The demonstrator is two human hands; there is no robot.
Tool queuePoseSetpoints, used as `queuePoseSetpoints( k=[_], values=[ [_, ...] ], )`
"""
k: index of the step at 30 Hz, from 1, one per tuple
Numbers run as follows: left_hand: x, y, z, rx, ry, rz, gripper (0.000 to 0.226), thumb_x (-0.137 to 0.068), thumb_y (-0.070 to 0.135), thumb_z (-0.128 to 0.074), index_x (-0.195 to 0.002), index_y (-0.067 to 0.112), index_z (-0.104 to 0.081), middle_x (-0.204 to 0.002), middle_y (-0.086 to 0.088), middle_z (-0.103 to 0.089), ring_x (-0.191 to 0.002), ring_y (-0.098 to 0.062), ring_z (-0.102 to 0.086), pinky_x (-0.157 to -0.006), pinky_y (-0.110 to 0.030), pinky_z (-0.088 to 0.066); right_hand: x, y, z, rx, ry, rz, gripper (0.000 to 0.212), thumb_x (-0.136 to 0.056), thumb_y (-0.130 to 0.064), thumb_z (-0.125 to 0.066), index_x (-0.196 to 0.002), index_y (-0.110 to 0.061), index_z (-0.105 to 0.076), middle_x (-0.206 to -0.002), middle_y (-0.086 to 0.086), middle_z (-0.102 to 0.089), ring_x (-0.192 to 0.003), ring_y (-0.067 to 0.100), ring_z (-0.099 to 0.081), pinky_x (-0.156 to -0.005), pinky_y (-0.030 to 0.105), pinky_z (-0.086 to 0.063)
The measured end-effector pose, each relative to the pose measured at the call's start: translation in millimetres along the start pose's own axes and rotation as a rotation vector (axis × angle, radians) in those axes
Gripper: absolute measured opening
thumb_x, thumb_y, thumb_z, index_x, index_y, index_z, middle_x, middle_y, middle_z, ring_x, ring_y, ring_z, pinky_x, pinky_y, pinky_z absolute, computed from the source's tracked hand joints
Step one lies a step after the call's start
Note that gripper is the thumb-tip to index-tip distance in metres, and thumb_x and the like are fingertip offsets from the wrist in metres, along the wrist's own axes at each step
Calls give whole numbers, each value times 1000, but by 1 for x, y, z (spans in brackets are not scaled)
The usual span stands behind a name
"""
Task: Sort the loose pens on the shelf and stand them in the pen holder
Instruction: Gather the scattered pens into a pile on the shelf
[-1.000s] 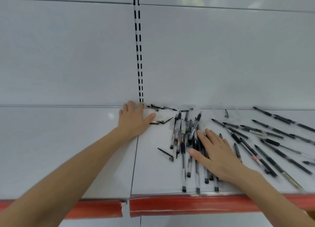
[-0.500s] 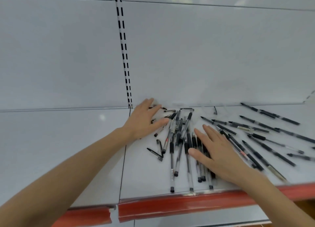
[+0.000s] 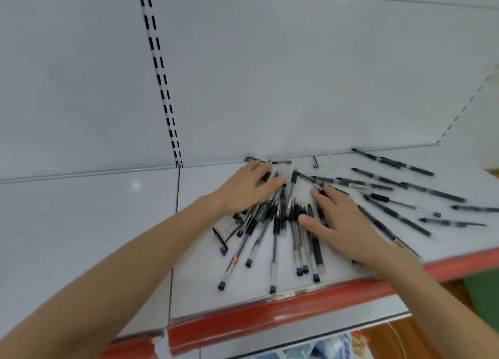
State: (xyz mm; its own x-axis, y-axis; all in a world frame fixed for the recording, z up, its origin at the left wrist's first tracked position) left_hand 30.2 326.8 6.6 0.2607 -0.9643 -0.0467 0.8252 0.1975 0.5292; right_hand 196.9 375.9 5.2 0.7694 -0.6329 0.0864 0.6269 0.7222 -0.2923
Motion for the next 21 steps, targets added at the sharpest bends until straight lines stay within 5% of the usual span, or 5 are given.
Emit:
queuePoseSetpoints(
  k=[4, 8, 21],
  values=[
    [51, -4, 8, -105, -112, -57, 104, -63, 86, -32, -147, 33, -3, -157, 4, 7, -144, -12, 6, -118, -34, -2, 17, 16, 16, -44, 6, -28, 93, -67, -74, -30, -147, -31, -11, -158, -2, 1, -145, 16, 3, -118, 40, -3],
    [86, -2, -20, -345, -297, -33, 109, -59, 88, -26, -144, 33, 18, -153, 0, 25, -142, -18, 19, -116, -40, 6, 21, 22, -3, 118, -128, -47, 103, -63, -84, -23, -147, -29, -1, -157, 1, 8, -145, 16, 8, -117, 48, 1],
    [24, 34, -31, -233, -68, 75, 81, -85, 67, -35, -149, 26, -4, -157, -8, 5, -145, -22, 7, -116, -34, 2, -35, 31, 1, 169, 77, -7, 63, -95, -51, -23, -147, -17, -15, -156, 10, -14, -145, 23, -8, -118, 40, -7]
  ],
)
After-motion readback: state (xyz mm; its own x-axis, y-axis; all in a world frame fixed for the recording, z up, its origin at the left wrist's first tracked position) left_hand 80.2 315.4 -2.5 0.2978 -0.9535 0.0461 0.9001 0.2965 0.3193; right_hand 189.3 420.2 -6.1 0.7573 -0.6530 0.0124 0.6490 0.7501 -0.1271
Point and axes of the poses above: each hand's wrist, its own x-axis away from the middle knuckle, its own z-axis out of the back of the hand, y = z × x, the point moved 8 cm from there along -x, towards the middle knuckle
